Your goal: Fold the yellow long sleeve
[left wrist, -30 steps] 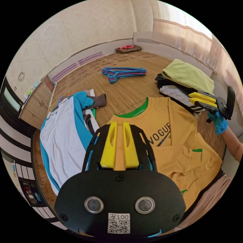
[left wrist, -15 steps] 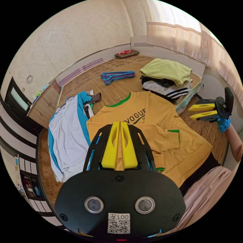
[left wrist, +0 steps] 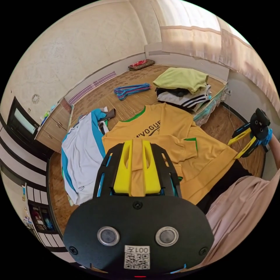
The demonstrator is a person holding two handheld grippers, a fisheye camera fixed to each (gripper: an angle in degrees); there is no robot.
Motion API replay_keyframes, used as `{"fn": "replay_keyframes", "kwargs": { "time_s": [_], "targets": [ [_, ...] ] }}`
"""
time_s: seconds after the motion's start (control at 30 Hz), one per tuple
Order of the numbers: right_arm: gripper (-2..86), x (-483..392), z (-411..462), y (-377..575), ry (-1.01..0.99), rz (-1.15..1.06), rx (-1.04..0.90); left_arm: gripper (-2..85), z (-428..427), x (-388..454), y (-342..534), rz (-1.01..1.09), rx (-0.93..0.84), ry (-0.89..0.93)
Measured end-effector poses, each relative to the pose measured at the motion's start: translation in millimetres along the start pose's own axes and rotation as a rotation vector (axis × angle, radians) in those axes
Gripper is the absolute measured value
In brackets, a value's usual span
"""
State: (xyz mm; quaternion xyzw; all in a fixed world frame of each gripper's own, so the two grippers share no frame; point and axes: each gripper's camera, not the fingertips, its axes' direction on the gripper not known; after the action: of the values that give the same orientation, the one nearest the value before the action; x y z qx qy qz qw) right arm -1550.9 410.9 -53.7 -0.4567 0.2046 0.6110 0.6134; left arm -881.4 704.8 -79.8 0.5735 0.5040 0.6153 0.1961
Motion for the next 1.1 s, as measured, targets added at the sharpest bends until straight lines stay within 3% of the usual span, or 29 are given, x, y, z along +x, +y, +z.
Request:
{"fn": "replay_keyframes", "kwargs": {
  "time_s": [0.47, 0.73, 0.97, 1.1],
  "targets": [
    [3.3, -20.8, 6.4, -10.6, -0.038, -0.048, -0.074, 8.1, 17.2, -11.8, 119.8, 0.235, -0.292, 0.365],
    [1.1, -32.6, 12.2, -19.0, 0.078, -0.044, -0.131, 7.1, 30.1, -24.3, 163.1, 0.363, -0.381, 0.519],
    [0.8, -44.7, 5.1, -18.8, 0.167, 0.014, -0.092, 7.0, 33.4, -27.5, 176.6, 0.412, -0.38, 0.503],
    [0.9, -51.8, 8.1, -24.8, 0.193, 0.017, -0.101, 1.2, 36.6, -28.8, 179.1, 0.424, -0.383, 0.475]
  ]
}}
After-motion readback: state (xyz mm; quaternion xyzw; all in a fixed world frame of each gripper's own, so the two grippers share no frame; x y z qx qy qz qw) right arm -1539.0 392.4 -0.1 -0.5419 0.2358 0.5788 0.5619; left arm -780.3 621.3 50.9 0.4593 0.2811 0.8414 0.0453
